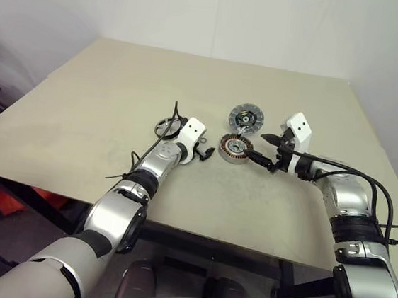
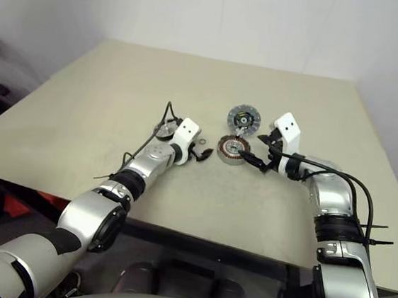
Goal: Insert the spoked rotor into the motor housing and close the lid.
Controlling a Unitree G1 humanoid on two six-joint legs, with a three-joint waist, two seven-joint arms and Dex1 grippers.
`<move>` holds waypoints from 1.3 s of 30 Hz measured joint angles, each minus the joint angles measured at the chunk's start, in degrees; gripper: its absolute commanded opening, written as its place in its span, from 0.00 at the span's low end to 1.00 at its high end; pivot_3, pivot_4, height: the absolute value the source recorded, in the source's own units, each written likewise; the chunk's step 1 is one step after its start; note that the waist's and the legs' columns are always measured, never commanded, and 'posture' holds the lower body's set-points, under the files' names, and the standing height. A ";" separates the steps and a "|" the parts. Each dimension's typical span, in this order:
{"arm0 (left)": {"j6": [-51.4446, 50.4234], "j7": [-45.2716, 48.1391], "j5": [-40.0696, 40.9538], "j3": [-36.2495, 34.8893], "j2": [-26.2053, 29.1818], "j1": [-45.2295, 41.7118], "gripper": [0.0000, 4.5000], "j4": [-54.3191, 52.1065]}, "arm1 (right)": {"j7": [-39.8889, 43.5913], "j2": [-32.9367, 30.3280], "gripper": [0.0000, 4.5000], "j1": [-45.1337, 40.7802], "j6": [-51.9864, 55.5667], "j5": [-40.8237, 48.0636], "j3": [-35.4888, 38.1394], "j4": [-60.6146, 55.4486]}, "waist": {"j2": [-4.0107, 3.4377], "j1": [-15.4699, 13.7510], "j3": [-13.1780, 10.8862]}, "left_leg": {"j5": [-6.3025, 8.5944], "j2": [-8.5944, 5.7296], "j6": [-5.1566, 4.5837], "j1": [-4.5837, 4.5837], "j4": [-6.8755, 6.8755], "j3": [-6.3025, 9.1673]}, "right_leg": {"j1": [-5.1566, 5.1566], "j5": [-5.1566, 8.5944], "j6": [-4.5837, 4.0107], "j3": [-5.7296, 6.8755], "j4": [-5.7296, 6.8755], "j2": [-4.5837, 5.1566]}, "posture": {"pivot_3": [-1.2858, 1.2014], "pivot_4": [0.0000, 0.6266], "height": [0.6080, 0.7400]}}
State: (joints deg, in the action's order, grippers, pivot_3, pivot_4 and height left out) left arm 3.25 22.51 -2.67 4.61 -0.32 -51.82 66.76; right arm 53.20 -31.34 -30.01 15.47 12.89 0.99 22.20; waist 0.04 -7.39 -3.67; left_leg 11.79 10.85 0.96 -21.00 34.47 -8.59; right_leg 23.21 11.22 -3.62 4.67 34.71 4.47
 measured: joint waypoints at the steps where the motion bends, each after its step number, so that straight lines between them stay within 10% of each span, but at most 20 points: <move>1: 0.14 -0.22 -0.06 -0.08 0.02 -0.02 0.85 0.24 | -0.07 0.00 1.00 0.00 0.00 0.04 0.12 0.00 | 0.00 0.02 0.00 | 0.00 0.00 0.00 0.01 0.00 0.00 | -0.01 0.00 0.01 0.00 0.00 0.00 | 0.52 0.00 1.00; 3: 0.42 -0.70 -0.29 -0.09 0.02 -0.03 0.72 0.47 | -0.22 0.00 1.00 0.00 0.00 0.10 0.34 0.00 | 0.00 0.08 0.00 | 0.00 0.00 0.01 0.02 0.00 0.00 | -0.01 0.00 0.01 0.00 0.00 0.00 | 0.52 0.00 1.00; 27: -0.04 -3.44 -0.68 -1.85 -0.52 -1.54 0.72 2.87 | -0.64 -0.01 1.00 0.00 -0.05 0.13 0.59 0.00 | 0.00 0.10 0.00 | -0.01 0.00 0.02 0.06 0.00 0.00 | -0.04 0.04 0.09 0.00 0.01 0.01 | 0.52 0.00 1.00; 32: -0.06 -3.30 -0.69 -1.97 -1.12 -1.55 0.46 2.98 | -0.74 -0.02 1.00 0.00 -0.05 0.14 0.63 0.00 | 0.00 0.10 0.00 | -0.01 0.00 0.02 0.06 0.00 0.00 | -0.04 0.04 0.10 0.00 0.00 0.01 | 0.52 0.00 1.00; 39: -0.08 -3.47 -0.86 -1.97 -1.17 -1.66 0.46 3.09 | -0.87 -0.02 1.00 0.00 -0.12 0.14 0.70 0.00 | 0.00 0.15 0.00 | -0.02 0.00 0.03 0.07 0.00 0.01 | -0.04 0.14 0.27 0.00 0.00 0.02 | 0.52 0.00 1.00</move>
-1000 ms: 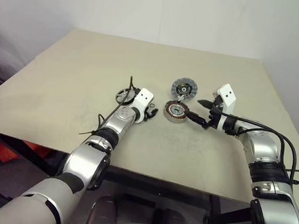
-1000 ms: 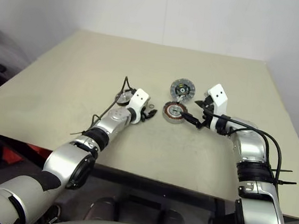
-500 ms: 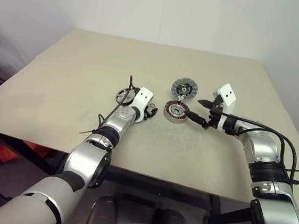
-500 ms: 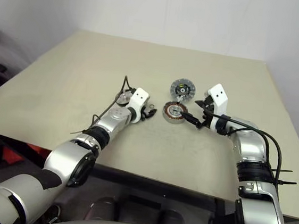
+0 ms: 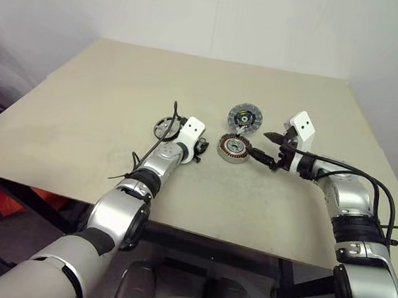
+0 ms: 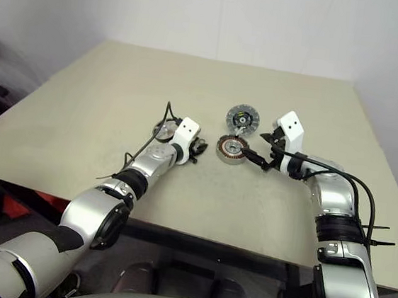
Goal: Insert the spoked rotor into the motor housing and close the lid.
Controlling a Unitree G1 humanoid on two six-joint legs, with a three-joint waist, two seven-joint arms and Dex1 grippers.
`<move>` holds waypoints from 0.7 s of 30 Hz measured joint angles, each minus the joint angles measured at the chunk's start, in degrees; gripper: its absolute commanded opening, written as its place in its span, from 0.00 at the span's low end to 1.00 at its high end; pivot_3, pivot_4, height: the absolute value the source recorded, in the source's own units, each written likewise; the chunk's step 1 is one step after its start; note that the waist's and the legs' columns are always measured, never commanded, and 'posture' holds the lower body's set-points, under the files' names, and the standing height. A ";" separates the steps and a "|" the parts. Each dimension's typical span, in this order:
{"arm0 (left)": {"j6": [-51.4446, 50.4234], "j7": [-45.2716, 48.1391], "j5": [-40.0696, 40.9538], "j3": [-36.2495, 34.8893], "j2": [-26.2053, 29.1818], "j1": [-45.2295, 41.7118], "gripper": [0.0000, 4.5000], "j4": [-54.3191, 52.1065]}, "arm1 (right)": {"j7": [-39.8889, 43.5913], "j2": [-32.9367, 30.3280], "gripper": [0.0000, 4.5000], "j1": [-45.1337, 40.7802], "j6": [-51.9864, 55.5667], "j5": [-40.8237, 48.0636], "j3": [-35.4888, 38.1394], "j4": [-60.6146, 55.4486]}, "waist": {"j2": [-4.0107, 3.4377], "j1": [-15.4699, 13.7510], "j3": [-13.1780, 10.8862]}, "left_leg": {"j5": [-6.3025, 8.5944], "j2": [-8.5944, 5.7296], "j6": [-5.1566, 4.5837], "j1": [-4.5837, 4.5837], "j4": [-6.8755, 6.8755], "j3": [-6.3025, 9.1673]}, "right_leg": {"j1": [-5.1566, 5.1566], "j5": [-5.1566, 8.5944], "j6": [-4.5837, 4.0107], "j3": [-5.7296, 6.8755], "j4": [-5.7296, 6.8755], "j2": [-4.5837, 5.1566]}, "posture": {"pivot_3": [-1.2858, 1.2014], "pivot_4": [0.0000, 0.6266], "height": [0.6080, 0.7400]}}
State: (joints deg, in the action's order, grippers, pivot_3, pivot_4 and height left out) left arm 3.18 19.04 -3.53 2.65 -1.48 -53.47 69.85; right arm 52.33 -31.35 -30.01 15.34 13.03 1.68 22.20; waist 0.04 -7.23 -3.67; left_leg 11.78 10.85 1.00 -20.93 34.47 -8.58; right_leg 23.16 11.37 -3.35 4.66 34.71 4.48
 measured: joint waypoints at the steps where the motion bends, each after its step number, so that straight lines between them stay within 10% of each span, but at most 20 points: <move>1: 0.00 0.00 -0.03 0.00 0.00 -0.03 0.46 0.03 | -0.02 0.00 1.00 0.00 -0.05 0.00 0.00 0.00 | 0.00 0.00 0.00 | 0.00 0.00 0.00 -0.01 0.00 0.00 | 0.00 -0.05 -0.08 0.00 0.00 0.00 | 0.52 0.00 1.00; 6: 0.00 -0.13 -0.05 -0.03 0.02 -0.07 0.46 0.10 | -0.24 0.00 1.00 -0.02 -0.56 -0.01 0.00 0.30 | 0.00 0.00 0.00 | 0.00 0.00 0.00 0.00 -0.01 0.00 | 0.00 -0.02 -0.03 0.00 -0.01 0.00 | 0.52 0.00 1.00; 10: -0.07 -0.09 -0.02 -0.05 0.00 -0.10 0.20 0.16 | -0.94 0.00 1.00 -0.15 -1.09 -0.03 0.01 1.28 | 0.00 0.08 0.00 | 0.00 0.01 0.00 0.02 -0.03 0.00 | 0.00 -0.02 -0.03 0.00 -0.01 0.00 | 0.52 0.00 1.00; 21: -0.48 -0.53 0.01 -0.24 0.27 -0.32 0.20 0.18 | -2.13 0.00 1.00 -0.96 -1.98 -0.11 0.07 2.56 | 0.00 0.11 0.00 | 0.01 0.00 0.00 0.02 -0.07 -0.01 | 0.00 -0.07 -0.12 0.00 -0.04 0.00 | 0.52 0.00 1.00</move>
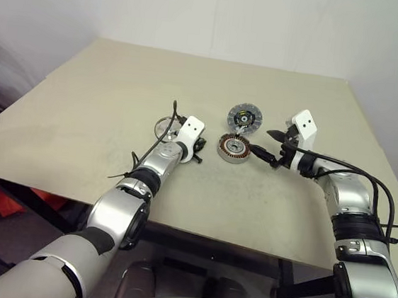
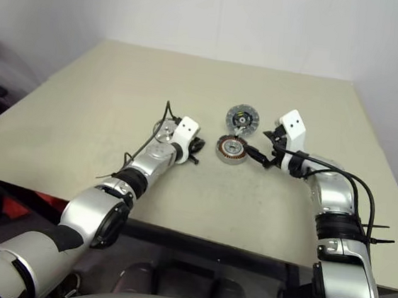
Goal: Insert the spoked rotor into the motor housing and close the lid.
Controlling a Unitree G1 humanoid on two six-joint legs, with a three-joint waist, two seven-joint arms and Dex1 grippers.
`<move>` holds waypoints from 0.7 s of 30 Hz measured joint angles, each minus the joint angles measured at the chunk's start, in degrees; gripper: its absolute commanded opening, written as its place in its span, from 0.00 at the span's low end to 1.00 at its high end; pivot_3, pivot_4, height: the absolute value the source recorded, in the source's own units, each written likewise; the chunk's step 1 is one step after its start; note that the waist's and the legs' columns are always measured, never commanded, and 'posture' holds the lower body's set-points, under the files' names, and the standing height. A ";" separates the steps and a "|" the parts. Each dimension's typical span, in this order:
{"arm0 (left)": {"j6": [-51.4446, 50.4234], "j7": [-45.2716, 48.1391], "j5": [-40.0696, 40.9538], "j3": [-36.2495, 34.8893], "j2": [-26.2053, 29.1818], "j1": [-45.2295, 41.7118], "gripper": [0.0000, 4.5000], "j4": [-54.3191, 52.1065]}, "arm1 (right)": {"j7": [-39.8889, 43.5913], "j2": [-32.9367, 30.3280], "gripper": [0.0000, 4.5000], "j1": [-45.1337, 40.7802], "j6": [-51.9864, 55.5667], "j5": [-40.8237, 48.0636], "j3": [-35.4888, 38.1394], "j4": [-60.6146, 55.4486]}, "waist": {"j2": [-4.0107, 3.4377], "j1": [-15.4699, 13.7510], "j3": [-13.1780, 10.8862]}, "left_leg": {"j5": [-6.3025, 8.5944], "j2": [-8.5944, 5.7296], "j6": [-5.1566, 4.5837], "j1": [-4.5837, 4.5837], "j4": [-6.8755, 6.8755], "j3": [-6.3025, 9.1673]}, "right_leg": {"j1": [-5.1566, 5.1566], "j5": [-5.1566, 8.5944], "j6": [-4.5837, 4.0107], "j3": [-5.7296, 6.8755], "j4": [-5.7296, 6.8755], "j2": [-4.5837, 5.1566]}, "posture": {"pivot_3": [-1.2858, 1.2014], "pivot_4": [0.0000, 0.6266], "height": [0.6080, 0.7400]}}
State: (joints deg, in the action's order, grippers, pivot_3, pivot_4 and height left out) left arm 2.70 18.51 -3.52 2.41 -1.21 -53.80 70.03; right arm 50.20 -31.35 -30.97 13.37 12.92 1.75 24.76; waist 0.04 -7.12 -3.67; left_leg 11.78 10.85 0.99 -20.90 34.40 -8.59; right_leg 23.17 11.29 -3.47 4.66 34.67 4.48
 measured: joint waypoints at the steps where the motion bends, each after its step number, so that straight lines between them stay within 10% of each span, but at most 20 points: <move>1: 0.00 0.00 0.07 -0.06 0.03 0.00 0.17 0.00 | -0.03 0.00 1.00 -0.01 -0.16 -0.03 0.00 0.22 | 0.00 0.00 0.00 | 0.00 0.00 0.00 0.00 0.00 0.00 | 0.00 0.00 0.01 0.00 0.00 0.00 | 0.52 0.00 1.00; 21: -7.00 10.70 6.59 -2.29 0.02 0.33 0.17 -15.31 | -0.37 0.69 1.00 -0.23 -0.21 -0.05 -0.02 0.50 | 0.01 -0.47 -0.01 | 0.12 -0.07 -0.21 -0.10 -0.08 -0.01 | 0.19 -0.03 -0.08 0.03 -0.12 0.16 | 0.52 0.00 1.00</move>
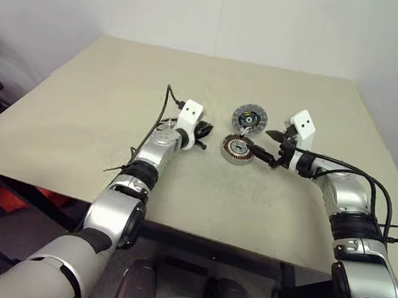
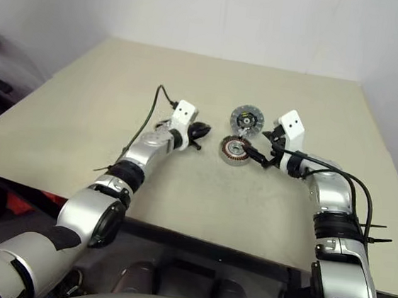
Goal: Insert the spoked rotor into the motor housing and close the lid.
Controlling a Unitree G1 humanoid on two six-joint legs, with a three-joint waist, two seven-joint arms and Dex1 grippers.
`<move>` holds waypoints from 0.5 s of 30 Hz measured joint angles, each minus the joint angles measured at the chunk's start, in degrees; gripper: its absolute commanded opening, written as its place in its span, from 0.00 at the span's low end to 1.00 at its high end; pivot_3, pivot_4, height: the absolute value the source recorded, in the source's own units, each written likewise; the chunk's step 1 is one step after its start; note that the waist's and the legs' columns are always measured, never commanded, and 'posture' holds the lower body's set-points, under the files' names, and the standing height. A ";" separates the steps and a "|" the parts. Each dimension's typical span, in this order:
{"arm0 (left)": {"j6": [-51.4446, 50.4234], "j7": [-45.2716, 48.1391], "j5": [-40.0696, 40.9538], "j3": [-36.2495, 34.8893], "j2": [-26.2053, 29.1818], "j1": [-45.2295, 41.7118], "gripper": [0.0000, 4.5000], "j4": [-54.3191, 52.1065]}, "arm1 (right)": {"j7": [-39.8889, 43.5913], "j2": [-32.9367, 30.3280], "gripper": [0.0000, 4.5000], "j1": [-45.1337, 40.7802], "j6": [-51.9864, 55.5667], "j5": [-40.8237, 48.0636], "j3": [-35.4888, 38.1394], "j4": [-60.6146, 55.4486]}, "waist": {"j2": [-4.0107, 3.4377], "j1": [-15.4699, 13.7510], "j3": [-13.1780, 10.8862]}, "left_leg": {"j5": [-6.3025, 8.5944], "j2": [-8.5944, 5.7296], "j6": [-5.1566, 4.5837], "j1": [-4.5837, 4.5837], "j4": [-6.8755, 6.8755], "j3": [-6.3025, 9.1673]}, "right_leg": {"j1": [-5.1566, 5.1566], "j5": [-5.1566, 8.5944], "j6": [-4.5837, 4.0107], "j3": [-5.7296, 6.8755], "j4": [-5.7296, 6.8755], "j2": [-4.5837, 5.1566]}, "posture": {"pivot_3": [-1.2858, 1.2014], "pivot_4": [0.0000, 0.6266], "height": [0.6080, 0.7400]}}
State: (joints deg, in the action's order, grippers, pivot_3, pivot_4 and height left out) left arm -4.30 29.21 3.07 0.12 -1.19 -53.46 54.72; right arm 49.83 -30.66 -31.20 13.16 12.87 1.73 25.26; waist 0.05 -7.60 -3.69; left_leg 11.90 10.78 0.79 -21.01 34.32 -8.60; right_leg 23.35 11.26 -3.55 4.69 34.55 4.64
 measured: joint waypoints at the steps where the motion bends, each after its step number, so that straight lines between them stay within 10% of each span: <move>1: -0.95 1.26 0.32 0.26 -0.42 -0.23 0.17 -1.06 | -0.04 0.00 1.00 0.00 0.02 0.00 0.00 -0.02 | 0.00 0.01 0.00 | 0.00 0.00 0.00 0.00 0.00 -0.01 | 0.00 0.00 0.00 0.00 0.00 0.00 | 0.52 0.00 1.00; 15: -3.95 8.59 -2.68 7.24 -3.04 -1.68 0.17 0.77 | -0.91 -0.22 1.00 0.73 1.10 0.13 0.10 -1.82 | 0.00 0.22 0.00 | 0.00 -0.01 0.00 0.01 0.00 0.00 | 0.00 0.01 0.02 -0.01 0.00 0.00 | 0.52 0.00 1.00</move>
State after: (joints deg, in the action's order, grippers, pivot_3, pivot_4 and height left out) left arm -8.24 37.81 0.38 7.36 -4.23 -55.14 55.49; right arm 48.92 -30.88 -30.47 14.25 13.00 1.82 23.44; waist 0.05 -7.38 -3.69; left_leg 11.90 10.77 0.78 -21.00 34.32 -8.60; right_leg 23.35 11.27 -3.53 4.68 34.54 4.64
